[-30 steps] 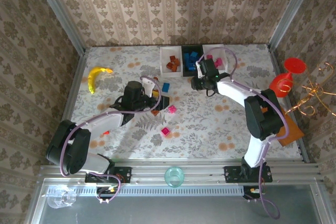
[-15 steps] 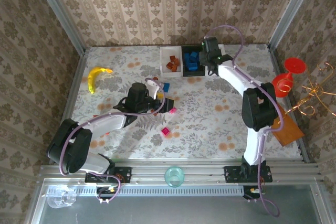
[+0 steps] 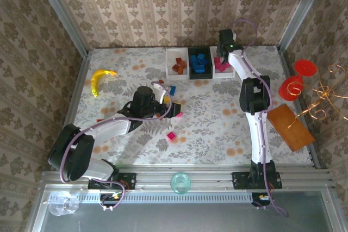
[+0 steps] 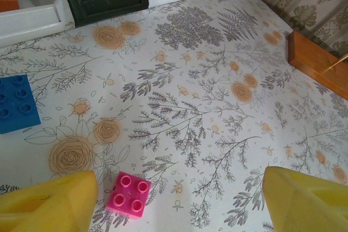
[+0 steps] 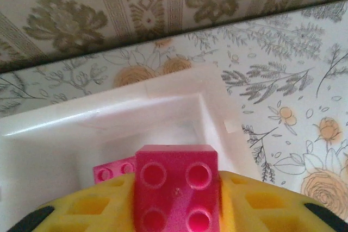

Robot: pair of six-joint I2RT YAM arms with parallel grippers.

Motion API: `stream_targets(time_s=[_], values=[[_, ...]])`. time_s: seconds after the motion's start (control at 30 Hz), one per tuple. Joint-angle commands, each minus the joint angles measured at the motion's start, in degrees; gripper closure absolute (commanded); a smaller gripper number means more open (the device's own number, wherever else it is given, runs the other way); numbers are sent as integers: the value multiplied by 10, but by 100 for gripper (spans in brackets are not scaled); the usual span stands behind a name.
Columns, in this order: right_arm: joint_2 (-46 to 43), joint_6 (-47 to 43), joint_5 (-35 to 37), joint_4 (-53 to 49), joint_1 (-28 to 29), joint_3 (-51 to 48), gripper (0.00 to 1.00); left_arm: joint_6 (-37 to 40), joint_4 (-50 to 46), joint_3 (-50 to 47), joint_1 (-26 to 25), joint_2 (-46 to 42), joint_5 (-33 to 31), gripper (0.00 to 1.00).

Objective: Sort the legos into containers by color
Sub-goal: Place the lego in the container, then pick up the lego from the center of the table.

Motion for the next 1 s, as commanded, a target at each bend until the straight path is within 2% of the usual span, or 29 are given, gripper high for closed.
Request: stream_targets(time_s=[0.0, 0.13, 0.23, 0.4, 0.57, 0.77, 0.97], values=[[6, 14, -22, -43, 1, 44, 53, 12, -4, 9, -5, -17, -5, 19], [-26, 5, -41, -39, 4, 29, 47, 12, -6, 8, -5, -21, -9, 19], [-68, -8, -57, -22, 14, -16, 43, 12, -11, 8, -5, -22, -14, 19], [-175, -30, -74, 43, 50, -163, 36, 18, -47, 11, -3, -31, -64, 19], [-315, -43, -83, 116, 106, -371, 29, 9, -74, 0, 31, -45, -103, 18], [-433, -53, -105, 147, 201, -559, 21, -52, -32, -45, 102, -64, -73, 18], [-478, -47, -139, 150, 289, -658, 15, -89, -9, -73, 159, -80, -26, 17]])
